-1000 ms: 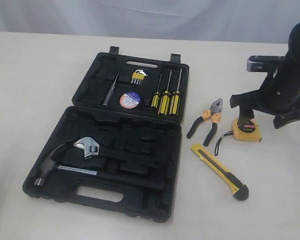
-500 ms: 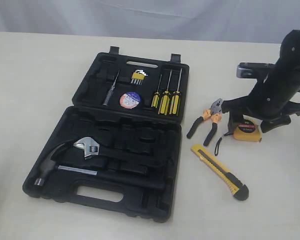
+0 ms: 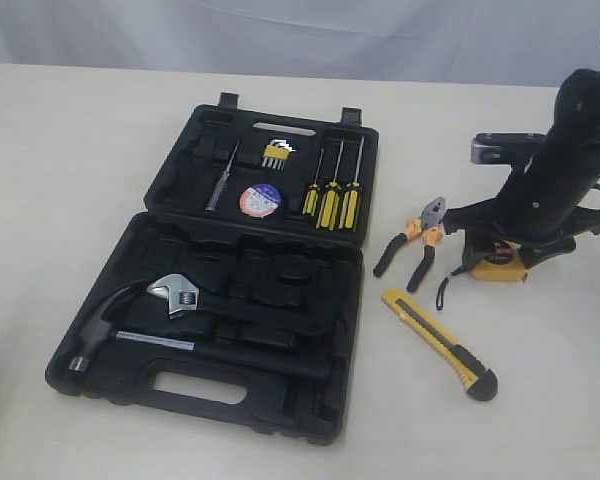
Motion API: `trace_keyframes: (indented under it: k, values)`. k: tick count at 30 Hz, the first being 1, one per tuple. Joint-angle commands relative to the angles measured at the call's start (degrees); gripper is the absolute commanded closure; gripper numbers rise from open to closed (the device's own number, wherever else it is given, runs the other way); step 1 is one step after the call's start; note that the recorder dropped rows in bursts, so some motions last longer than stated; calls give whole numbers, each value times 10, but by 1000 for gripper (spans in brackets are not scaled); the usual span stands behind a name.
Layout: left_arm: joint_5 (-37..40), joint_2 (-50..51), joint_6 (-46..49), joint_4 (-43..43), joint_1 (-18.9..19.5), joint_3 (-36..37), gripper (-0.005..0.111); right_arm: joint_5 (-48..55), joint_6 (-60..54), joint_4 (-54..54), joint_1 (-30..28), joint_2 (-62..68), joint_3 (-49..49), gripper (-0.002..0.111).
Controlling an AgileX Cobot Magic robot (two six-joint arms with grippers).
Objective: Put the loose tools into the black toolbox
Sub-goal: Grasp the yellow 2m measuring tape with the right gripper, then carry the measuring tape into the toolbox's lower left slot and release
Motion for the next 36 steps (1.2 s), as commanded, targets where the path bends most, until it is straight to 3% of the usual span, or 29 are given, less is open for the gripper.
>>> trace_keyframes:
  k: [1,10,19,24,30,33,36]
  values:
    - [1,2,0,-2,-3,-3,107,19,2,21,-2,-17,-3,109]
    - [1,2,0,-2,-3,-3,107,104,19,36,31,-164,-3,109]
    - [1,2,0,-2,-3,-3,107,149,171,34,223,-298,-32,109]
    - [1,2,0,-2,-3,-3,107,134,254,6,344,-266,-99,109]
    - [1,2,0,-2,-3,-3,107,99,517,-216,470,-174,-192,109]
    - [1,2,0,-2,-3,-3,107,120,582,-281,504,-116,-237,109]
    - [1,2,0,-2,-3,-3,107,109,618,-260,506,-58,-280,109]
